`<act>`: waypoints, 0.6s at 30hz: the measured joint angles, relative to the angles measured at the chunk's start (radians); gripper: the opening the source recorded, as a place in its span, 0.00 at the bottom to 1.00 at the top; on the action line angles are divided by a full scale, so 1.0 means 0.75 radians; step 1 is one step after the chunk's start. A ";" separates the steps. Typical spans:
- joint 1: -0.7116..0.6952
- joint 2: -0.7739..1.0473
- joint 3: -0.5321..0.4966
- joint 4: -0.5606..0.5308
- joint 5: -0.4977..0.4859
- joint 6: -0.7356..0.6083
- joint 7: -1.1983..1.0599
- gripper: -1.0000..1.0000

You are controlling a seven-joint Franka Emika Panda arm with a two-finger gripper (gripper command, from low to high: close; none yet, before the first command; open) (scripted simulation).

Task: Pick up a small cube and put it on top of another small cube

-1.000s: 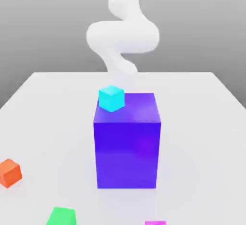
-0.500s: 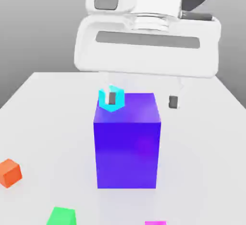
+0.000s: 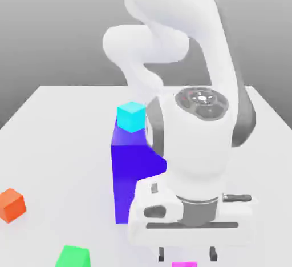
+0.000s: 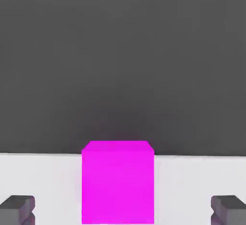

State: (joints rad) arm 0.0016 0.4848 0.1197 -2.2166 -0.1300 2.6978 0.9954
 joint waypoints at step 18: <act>-0.154 -0.245 -0.138 -0.091 0.146 -0.152 0.164 0.00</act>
State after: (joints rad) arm -0.1140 0.3013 0.0162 -2.2848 -0.0207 2.5837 1.1187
